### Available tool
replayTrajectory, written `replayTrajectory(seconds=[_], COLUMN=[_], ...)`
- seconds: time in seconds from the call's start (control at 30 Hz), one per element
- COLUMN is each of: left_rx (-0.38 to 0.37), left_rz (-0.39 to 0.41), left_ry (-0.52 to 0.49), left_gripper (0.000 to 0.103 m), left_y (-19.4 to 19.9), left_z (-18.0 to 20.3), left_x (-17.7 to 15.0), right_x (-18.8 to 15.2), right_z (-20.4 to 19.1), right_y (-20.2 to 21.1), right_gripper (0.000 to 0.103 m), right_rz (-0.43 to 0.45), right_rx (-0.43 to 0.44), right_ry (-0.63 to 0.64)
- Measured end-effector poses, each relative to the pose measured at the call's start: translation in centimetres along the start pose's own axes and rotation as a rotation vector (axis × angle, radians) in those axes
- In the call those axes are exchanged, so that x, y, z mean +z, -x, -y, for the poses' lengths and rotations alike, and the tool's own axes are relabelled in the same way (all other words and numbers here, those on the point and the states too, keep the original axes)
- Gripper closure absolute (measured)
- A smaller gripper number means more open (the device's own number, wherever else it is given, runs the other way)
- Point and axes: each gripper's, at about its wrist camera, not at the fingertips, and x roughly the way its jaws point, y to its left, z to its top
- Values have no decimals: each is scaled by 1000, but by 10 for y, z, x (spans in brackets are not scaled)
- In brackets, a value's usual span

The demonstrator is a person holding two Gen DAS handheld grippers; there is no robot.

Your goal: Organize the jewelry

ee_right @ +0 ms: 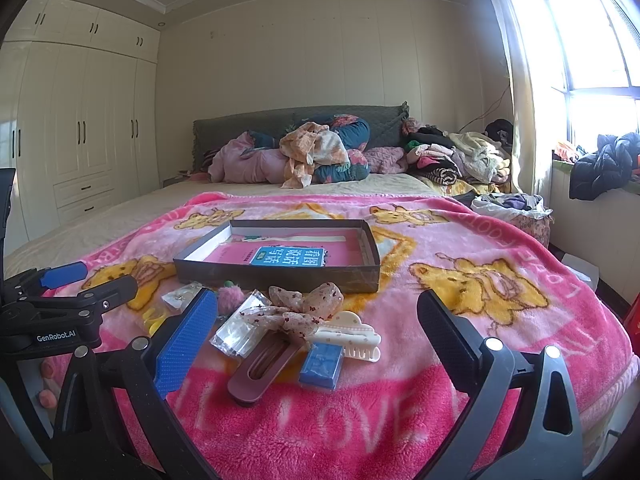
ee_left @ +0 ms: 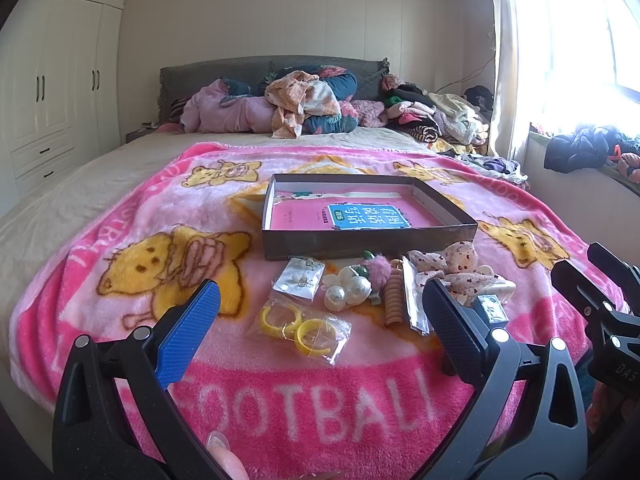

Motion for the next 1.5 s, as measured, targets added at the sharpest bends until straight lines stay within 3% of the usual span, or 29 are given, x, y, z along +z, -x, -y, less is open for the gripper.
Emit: replayTrajectory(seconds=[1.1,1.5], left_rx=[2,-36], left_rz=[3,-39], left_ry=[0,62], left_gripper=[10,10], left_y=[4,-7], left_z=[7,-6], left_x=[8,0], right_x=[0,3], right_z=[0,-10], right_y=[-1,-10], right_gripper=[6,6], right_rz=[4,-34], right_rx=[3,36], right_ry=[2,30])
